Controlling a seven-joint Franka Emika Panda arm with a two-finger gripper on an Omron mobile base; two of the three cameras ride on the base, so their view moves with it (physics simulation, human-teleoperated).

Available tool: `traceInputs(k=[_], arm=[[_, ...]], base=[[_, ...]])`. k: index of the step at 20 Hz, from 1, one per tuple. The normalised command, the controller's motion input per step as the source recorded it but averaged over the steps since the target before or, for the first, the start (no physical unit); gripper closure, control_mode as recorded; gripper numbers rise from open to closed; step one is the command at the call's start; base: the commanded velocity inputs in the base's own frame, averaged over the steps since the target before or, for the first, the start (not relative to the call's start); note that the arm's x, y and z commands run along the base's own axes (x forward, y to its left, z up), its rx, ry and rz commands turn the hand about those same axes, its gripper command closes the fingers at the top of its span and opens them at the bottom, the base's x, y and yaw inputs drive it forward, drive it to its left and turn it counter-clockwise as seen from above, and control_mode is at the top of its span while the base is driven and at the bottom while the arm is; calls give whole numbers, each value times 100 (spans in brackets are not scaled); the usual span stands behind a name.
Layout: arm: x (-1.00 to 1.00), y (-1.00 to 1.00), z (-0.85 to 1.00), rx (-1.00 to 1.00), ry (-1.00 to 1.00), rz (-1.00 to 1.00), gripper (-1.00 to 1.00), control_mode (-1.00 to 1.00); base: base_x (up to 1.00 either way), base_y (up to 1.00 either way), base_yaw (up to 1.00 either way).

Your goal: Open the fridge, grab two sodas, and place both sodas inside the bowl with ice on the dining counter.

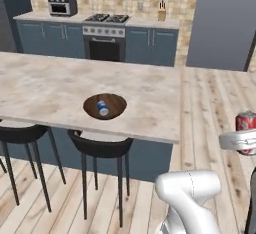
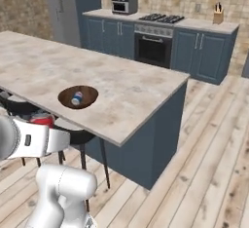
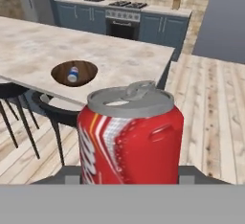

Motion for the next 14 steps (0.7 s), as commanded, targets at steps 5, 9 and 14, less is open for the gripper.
traceInputs(k=[5, 9, 14], arm=[[0, 0, 0, 0, 0, 0, 100, 100], [0, 0, 0, 0, 0, 0, 100, 100], [0, 0, 0, 0, 0, 0, 100, 100]], base=[[-22, 86, -23], [18, 100, -18], [52, 96, -20]])
